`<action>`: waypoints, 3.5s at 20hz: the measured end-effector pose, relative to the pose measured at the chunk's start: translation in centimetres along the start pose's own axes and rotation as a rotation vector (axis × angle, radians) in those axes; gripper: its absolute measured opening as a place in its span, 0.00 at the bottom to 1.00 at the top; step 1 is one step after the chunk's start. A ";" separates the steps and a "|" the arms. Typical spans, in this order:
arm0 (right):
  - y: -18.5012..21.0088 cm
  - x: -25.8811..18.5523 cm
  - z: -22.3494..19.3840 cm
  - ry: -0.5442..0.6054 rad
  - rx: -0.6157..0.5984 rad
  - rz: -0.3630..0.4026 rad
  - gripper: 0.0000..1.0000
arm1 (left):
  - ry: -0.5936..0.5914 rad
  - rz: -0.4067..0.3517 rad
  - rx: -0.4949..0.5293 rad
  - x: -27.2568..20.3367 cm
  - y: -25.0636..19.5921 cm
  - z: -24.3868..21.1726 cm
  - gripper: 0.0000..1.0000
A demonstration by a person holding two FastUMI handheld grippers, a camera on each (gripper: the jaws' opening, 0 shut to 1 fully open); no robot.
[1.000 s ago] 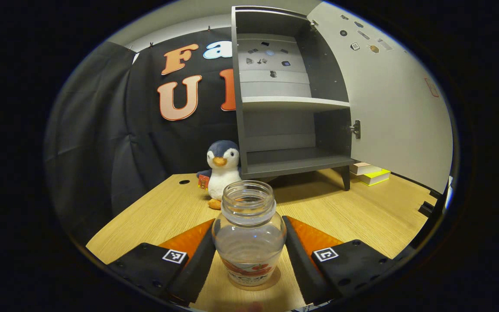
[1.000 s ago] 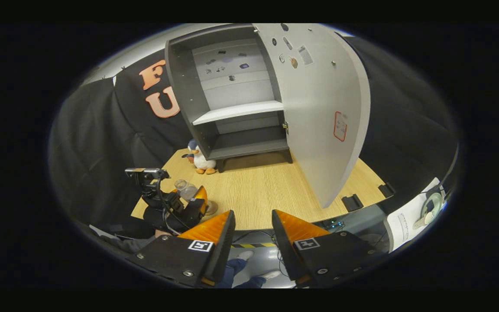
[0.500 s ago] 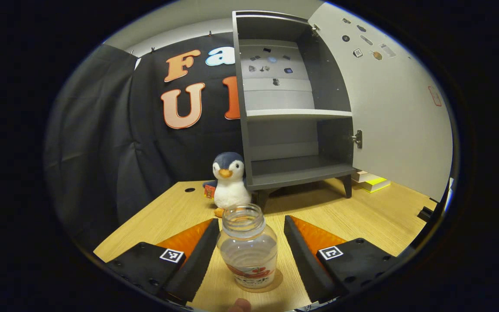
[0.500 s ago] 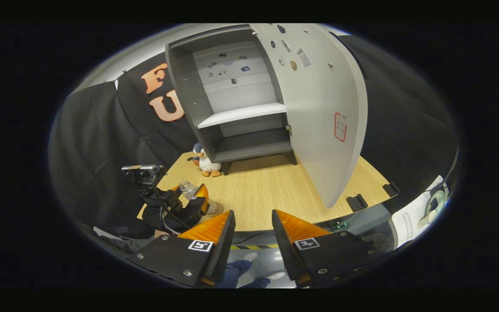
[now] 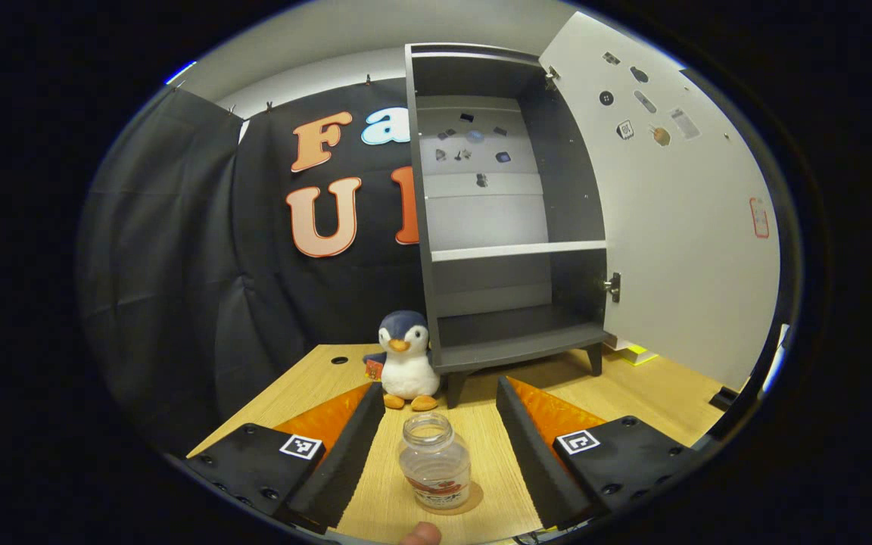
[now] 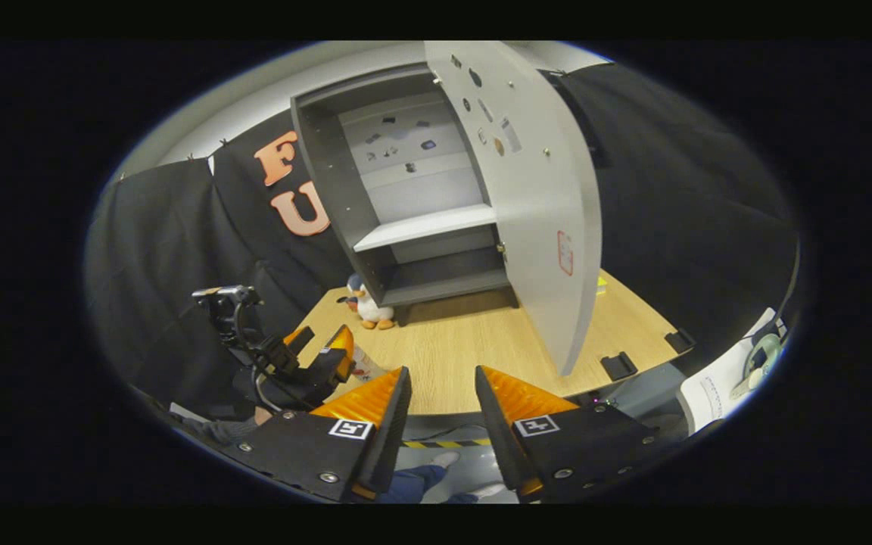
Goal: Open the cabinet door with the right hand, grasp the bottle in the cabinet with the left hand and place it on the coaster, then close the cabinet door with the right hand.
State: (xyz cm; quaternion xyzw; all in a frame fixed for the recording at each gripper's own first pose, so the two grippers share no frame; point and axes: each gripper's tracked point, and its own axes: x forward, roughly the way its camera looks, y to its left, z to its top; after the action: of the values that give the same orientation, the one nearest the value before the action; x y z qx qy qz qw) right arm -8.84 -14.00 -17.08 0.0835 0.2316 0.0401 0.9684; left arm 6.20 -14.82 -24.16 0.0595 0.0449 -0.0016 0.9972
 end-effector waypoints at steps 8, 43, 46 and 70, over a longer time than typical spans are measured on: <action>-5.2 -4.6 9.5 -0.257 -0.047 -0.014 0.54 | -0.037 -0.020 -0.021 -3.4 -0.7 8.2 0.97; -5.6 1.0 18.7 -0.392 -0.139 0.144 0.53 | 0.005 0.151 -0.065 -5.7 8.6 12.4 0.96; -4.2 1.7 19.0 -0.387 -0.162 0.155 0.53 | 0.011 0.167 -0.072 -5.6 10.0 12.1 0.99; 11.5 12.8 19.7 -0.409 -0.222 0.279 0.68 | -0.013 0.255 -0.110 -2.6 20.6 12.4 0.96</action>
State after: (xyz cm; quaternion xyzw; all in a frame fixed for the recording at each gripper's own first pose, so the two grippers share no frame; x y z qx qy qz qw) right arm 11.05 -4.07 -3.36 0.0144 0.0118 0.1806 0.9834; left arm 4.91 4.10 -9.24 0.0101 0.0307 0.1274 0.9913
